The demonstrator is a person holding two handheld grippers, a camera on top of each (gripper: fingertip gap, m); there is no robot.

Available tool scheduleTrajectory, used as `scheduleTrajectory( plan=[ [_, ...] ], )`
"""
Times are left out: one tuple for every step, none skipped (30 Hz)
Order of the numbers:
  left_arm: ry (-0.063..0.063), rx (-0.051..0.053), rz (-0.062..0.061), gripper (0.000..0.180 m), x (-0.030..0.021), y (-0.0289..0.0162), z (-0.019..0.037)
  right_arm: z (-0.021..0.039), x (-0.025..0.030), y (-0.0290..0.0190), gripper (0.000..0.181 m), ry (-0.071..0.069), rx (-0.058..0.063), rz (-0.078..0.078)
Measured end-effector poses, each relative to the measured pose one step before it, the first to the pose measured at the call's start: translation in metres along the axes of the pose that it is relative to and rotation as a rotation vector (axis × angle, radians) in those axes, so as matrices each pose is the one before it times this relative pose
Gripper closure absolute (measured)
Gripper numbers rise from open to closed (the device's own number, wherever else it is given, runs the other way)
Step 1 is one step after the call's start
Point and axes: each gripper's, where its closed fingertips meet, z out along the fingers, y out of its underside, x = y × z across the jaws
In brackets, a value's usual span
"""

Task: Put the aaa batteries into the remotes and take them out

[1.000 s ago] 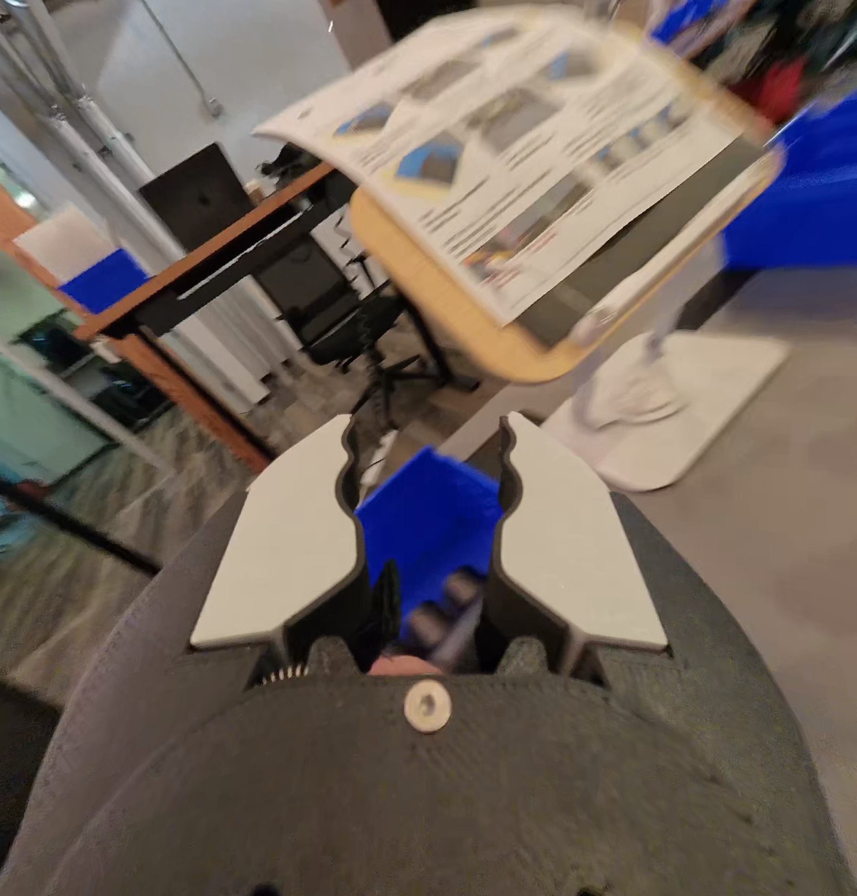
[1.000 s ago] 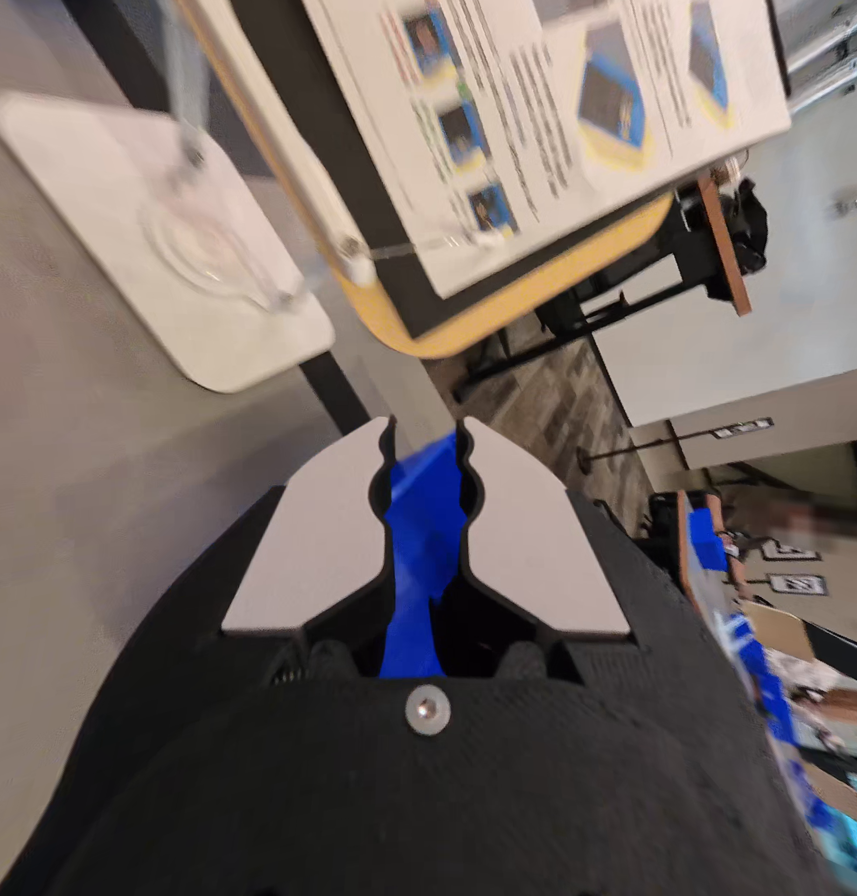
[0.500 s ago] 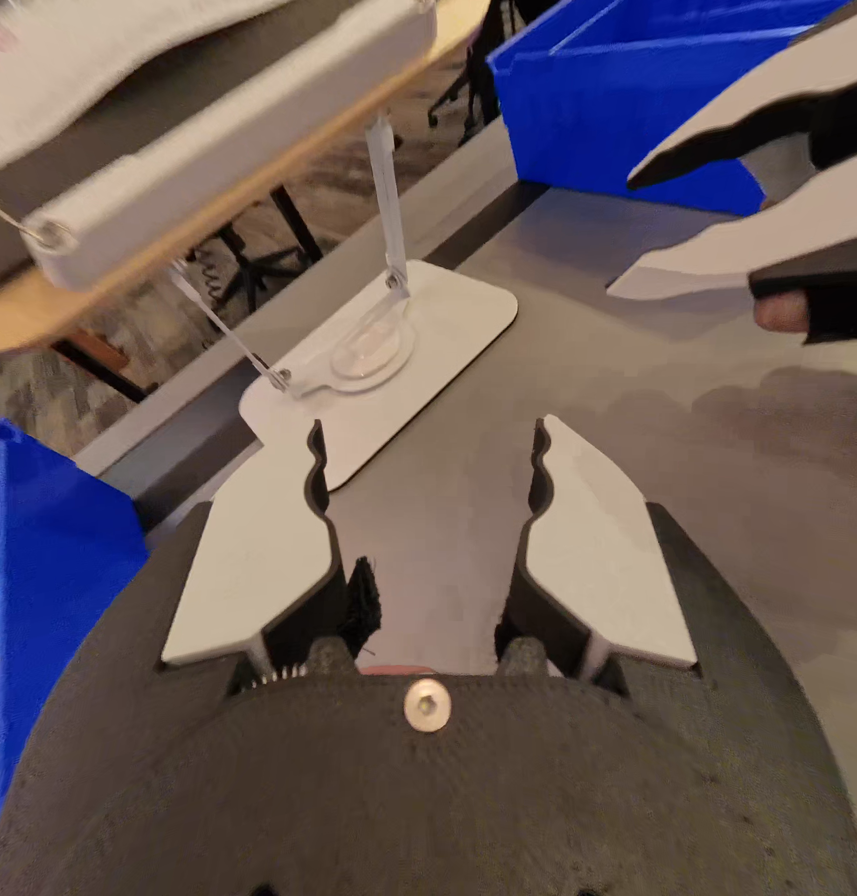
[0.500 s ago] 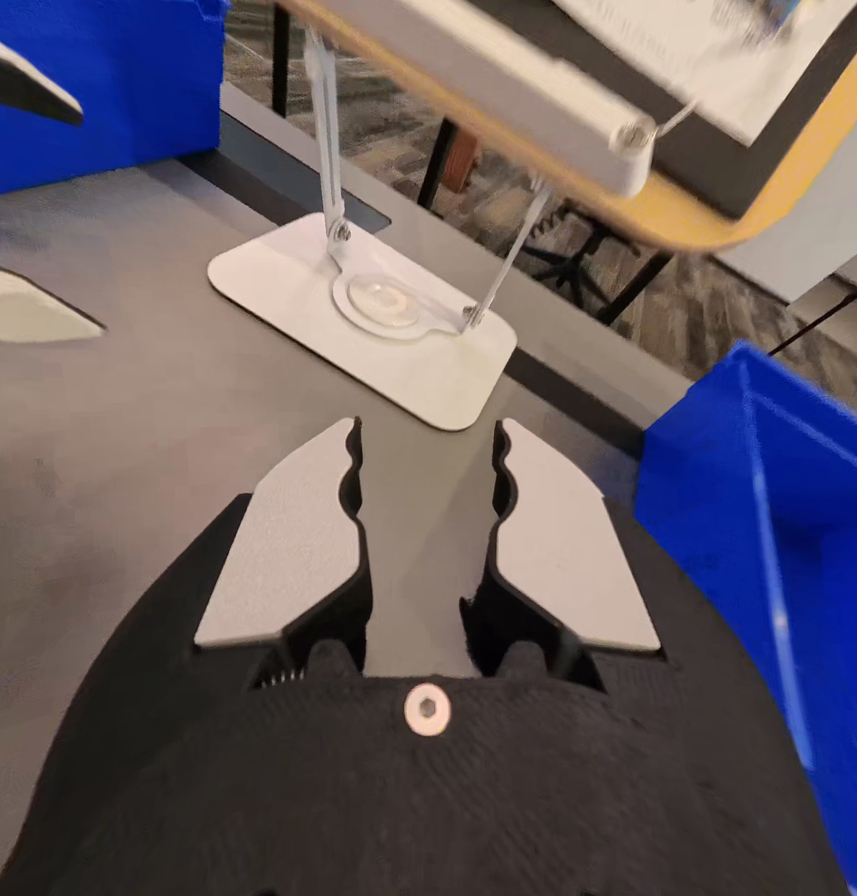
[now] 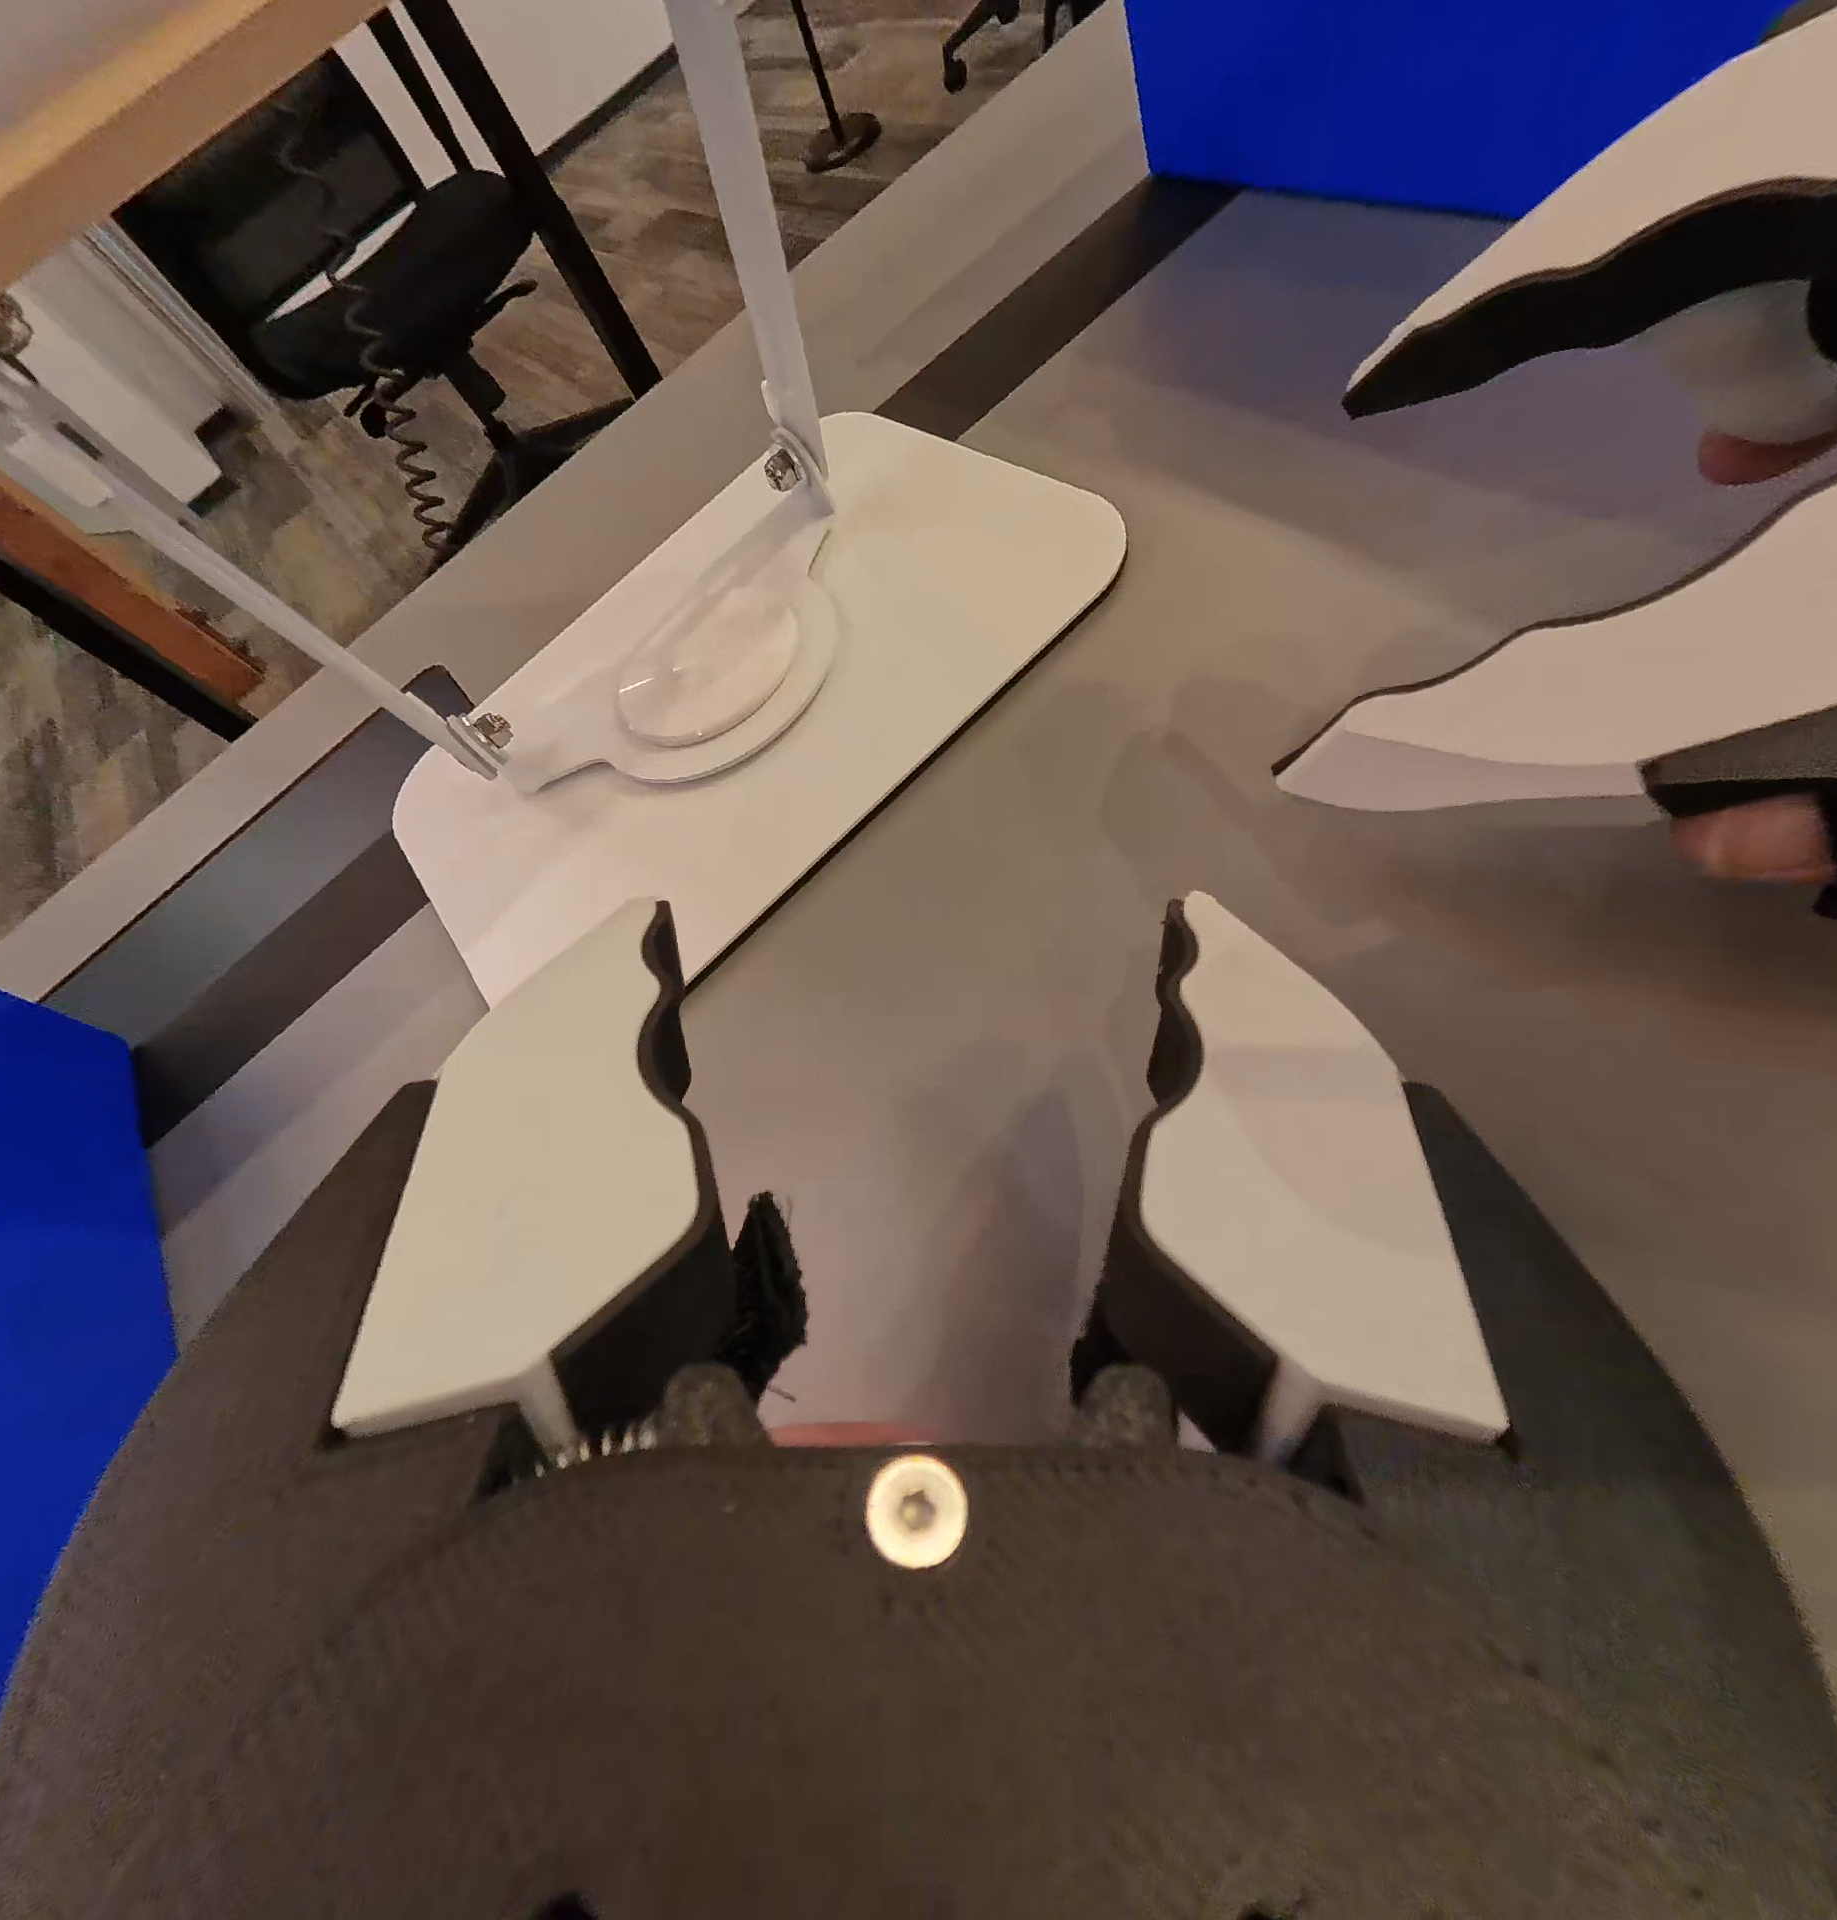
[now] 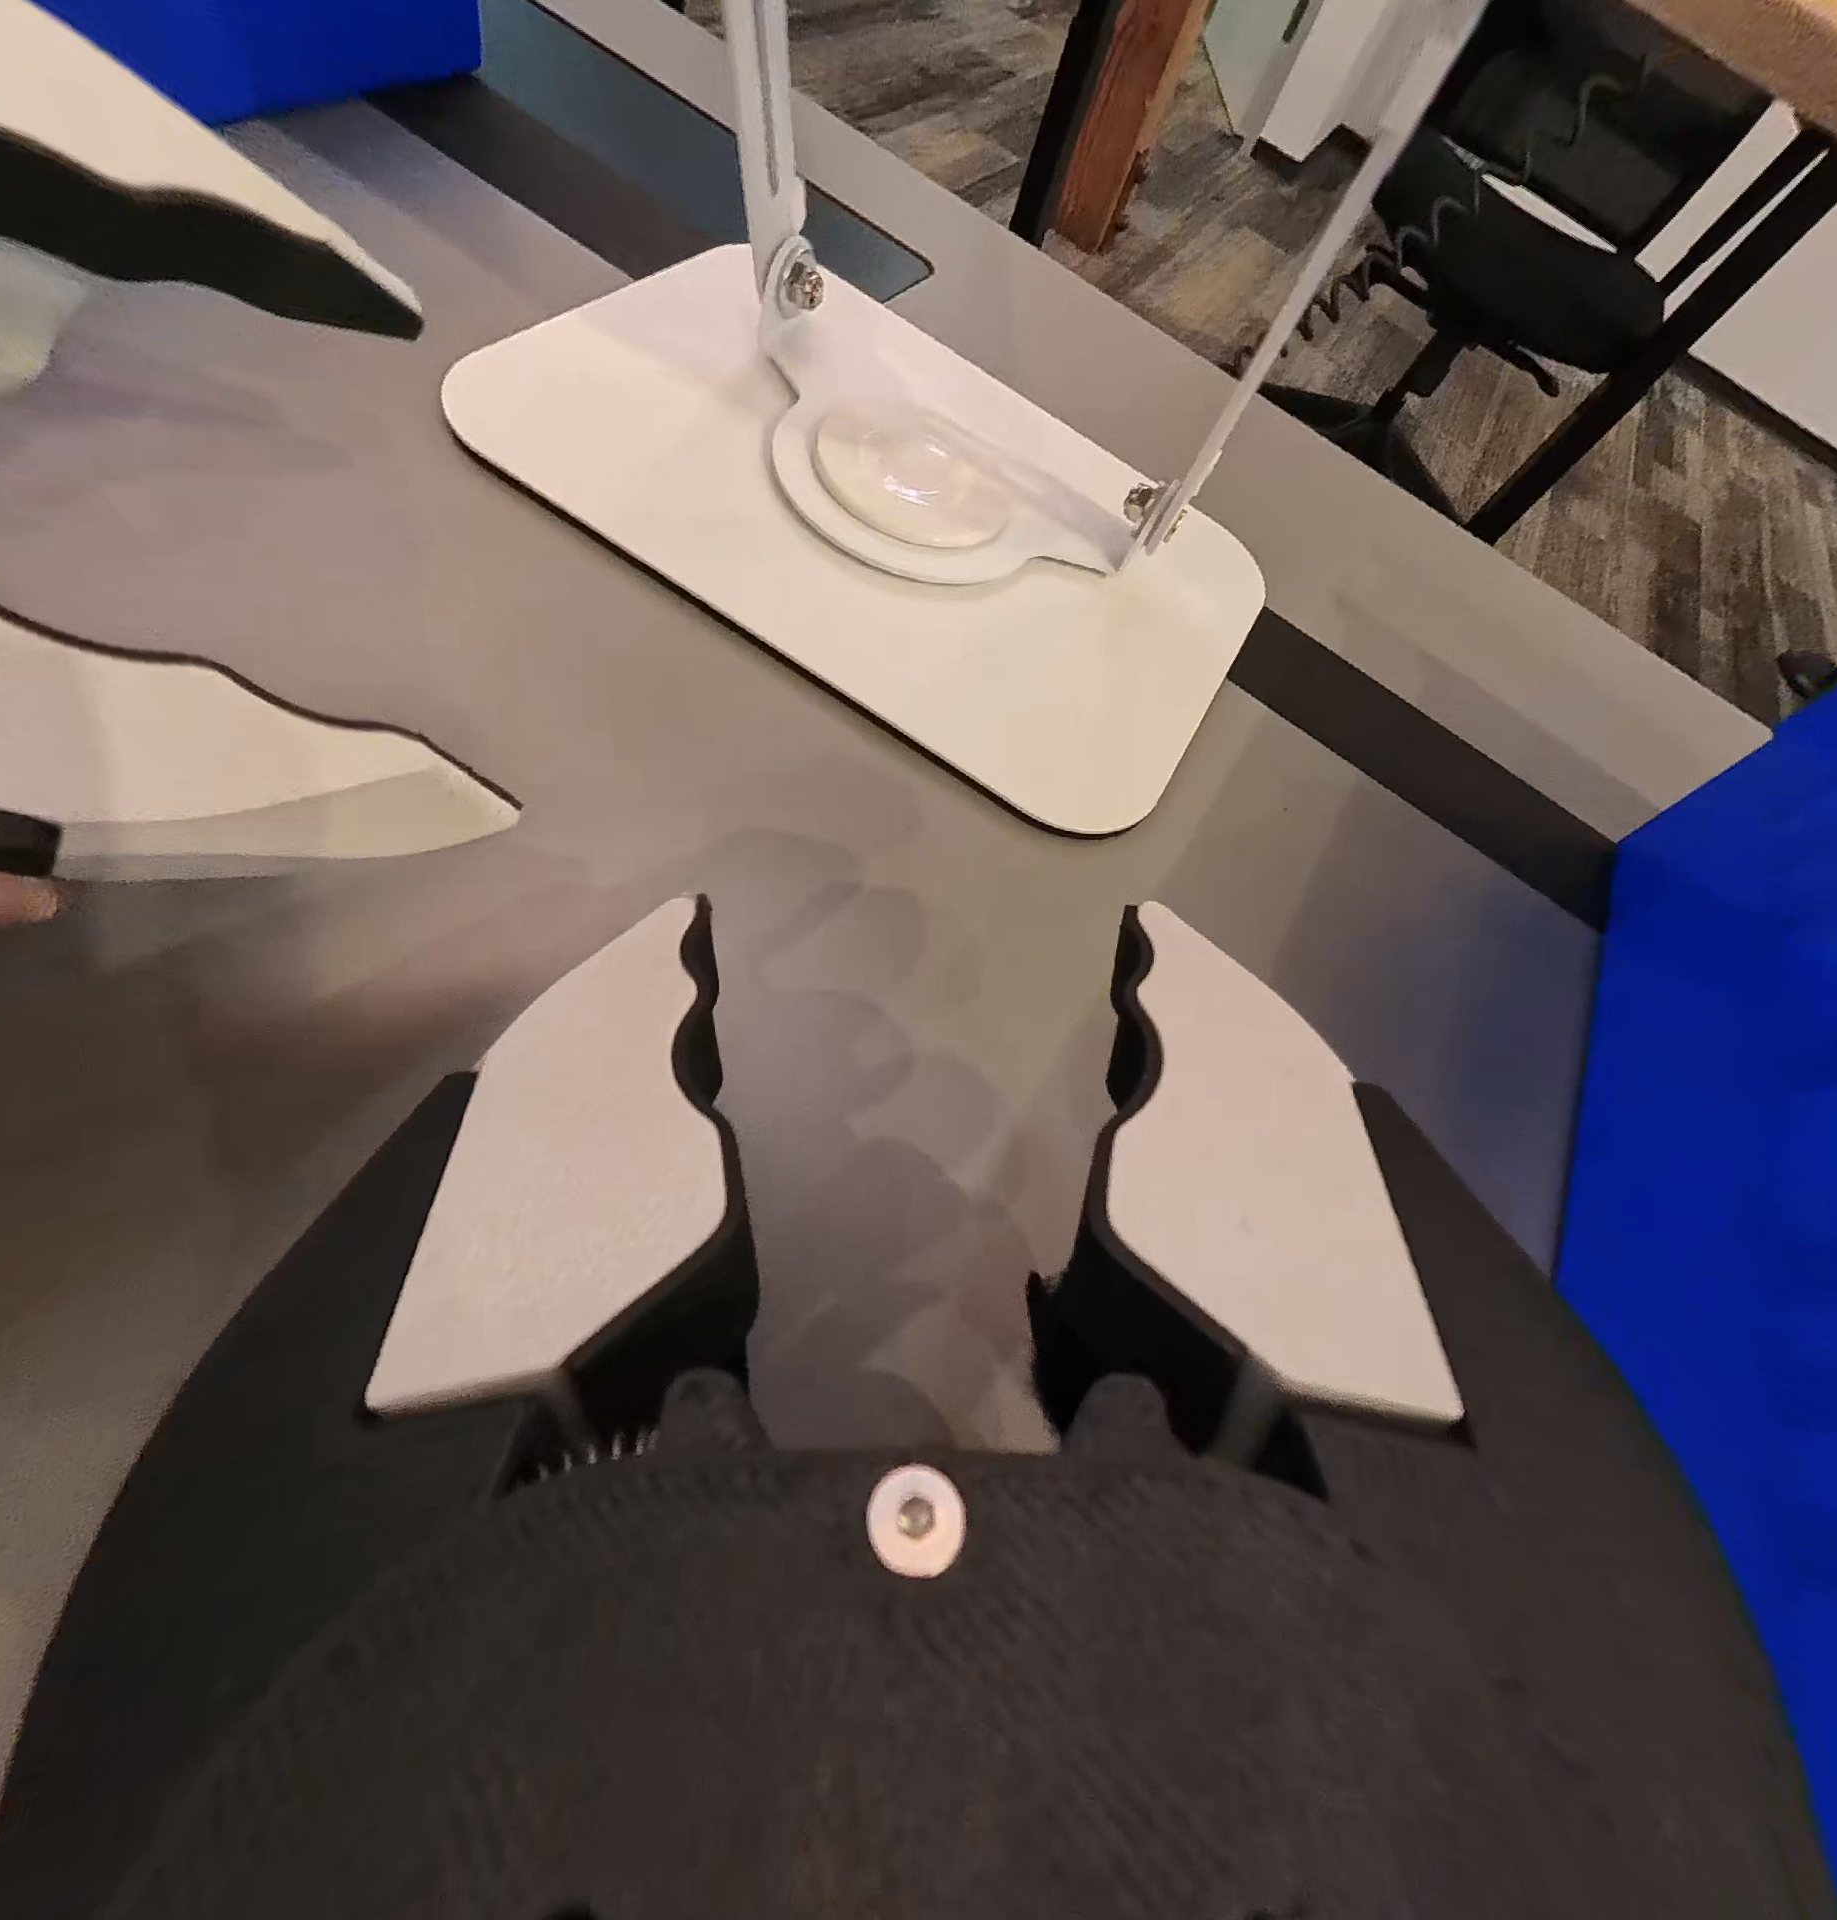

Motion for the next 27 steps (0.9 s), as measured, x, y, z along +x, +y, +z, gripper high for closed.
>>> scheduleTrajectory(
  plan=[
    [-0.0024, 0.0005, 0.0109, 0.092, 0.00096, -0.00005, -0.00011, 0.00024, -0.0011, 0.00031, 0.107, 0.0001, -0.0014, -0.016],
    [-0.0034, 0.0022, 0.0089, 0.092, 0.00062, -0.00032, -0.00035, 0.00008, -0.00163, -0.00023, 0.108, -0.0016, 0.002, -0.0189],
    [-0.0079, 0.0043, 0.0049, 0.088, -0.00025, -0.00058, -0.00071, 0.00032, -0.00123, 0.00004, 0.108, 0.0006, 0.0014, -0.0232],
    [0.0022, 0.0044, 0.0023, 0.083, 0.00076, -0.00063, -0.00071, 0.00114, -0.00085, 0.00054, 0.11, 0.0023, -0.0034, -0.0283],
    [0.025, 0.0084, -0.0027, 0.078, 0.00342, -0.00129, -0.00129, 0.00194, -0.00054, 0.00152, 0.112, -0.0011, -0.0119, -0.0204],
    [0.0371, 0.0204, -0.01, 0.077, 0.00436, -0.00311, -0.00278, 0.0019, -0.00121, 0.00155, 0.112, -0.0117, -0.0132, -0.0082],
    [0.0348, 0.0259, -0.007, 0.077, 0.00364, -0.00491, -0.00498, 0.00085, 0.00065, 0.00015, 0.112, -0.0027, 0.0, -0.0043],
    [0.0232, 0.0227, 0.0097, 0.079, 0.00174, -0.00612, -0.00717, -0.00054, 0.00209, -0.00073, 0.112, 0.0031, 0.0102, 0.0003],
    [0.0124, 0.0191, 0.0252, 0.084, 0.00004, -0.00725, -0.00941, -0.00096, 0.00204, -0.0005, 0.112, -0.0003, 0.0096, 0.0078],
    [0.0021, 0.0216, 0.0306, 0.083, -0.00196, -0.00861, -0.01163, -0.00081, 0.00079, -0.00026, 0.112, -0.007, 0.0073, 0.0072],
    [-0.0106, 0.0255, 0.0293, 0.084, -0.00475, -0.00924, -0.01356, -0.00052, 0.00097, 0.00028, 0.113, -0.002, 0.0024, 0.0004],
    [-0.0194, 0.0208, 0.0279, 0.085, -0.00784, -0.00795, -0.01506, -0.0001, 0.00029, 0.00057, 0.113, -0.0005, -0.0009, -0.0033],
    [-0.0279, 0.0095, 0.0327, 0.082, -0.01166, -0.00532, -0.01539, 0.00011, -0.00126, -0.00007, 0.112, -0.0044, -0.0002, -0.0067],
    [-0.0446, -0.0023, 0.0388, 0.076, -0.01709, -0.0021, -0.01489, 0.00013, -0.00142, 0.00005, 0.113, 0.0002, -0.0013, -0.0144],
    [-0.0536, -0.0154, 0.0422, 0.071, -0.02183, 0.00101, -0.01318, 0.00049, -0.00187, 0.00045, 0.113, 0.0002, -0.0044, -0.0189],
    [-0.0405, -0.0325, 0.0407, 0.067, -0.02337, 0.00524, -0.01044, 0.00089, -0.00281, 0.00071, 0.114, -0.0062, -0.0082, -0.0207],
    [-0.0095, -0.0478, 0.0356, 0.068, -0.0212, 0.0101, -0.00748, 0.00092, -0.00229, 0.00082, 0.114, -0.0041, -0.0078, -0.0177],
    [0.0099, -0.0567, 0.0324, 0.069, -0.01908, 0.01465, -0.0047, 0.00062, -0.00118, 0.00044, 0.114, 0.0005, -0.0052, -0.0124],
    [-0.0113, -0.0488, 0.026, 0.067, -0.02206, 0.01658, -0.00229, 0.00027, -0.00067, 0.00017, 0.114, -0.0004, -0.002, -0.0066],
    [-0.0229, -0.0328, 0.017, 0.069, -0.02338, 0.01678, 0.00011, 0.00007, -0.00034, -0.00011, 0.115, -0.0018, -0.0003, -0.0005],
    [0.0109, -0.0299, 0.0126, 0.076, -0.01775, 0.01816, 0.00277, 0.00006, -0.00009, -0.00003, 0.115, -0.0025, 0.0005, 0.0013],
    [0.0396, -0.0425, 0.0132, 0.08, -0.01204, 0.02097, 0.00503, -0.00006, -0.00016, -0.00013, 0.115, -0.0026, 0.0006, 0.0011],
    [0.0283, -0.0628, 0.0153, 0.077, -0.0115, 0.02328, 0.00696, 0.00017, -0.00044, 0.00008, 0.115, -0.0035, -0.0007, -0.0001],
    [0.0283, -0.0662, 0.0191, 0.074, -0.00887, 0.02218, 0.00851, 0.00019, -0.00084, 0.00018, 0.115, -0.0036, -0.0017, -0.0039],
    [0.0402, -0.0613, 0.0211, 0.074, -0.00489, 0.02, 0.00958, 0.00037, -0.00116, 0.00019, 0.116, -0.0038, -0.0028, -0.0084],
    [0.0371, -0.0682, 0.0215, 0.073, -0.0038, 0.01908, 0.01039, 0.00049, -0.00161, 0.00048, 0.116, -0.0046, -0.0044, -0.0107],
    [0.0482, -0.0665, 0.0223, 0.073, -0.00087, 0.01722, 0.01076, 0.00053, -0.00133, 0.00044, 0.117, -0.0021, -0.005, -0.0109]
  ],
)
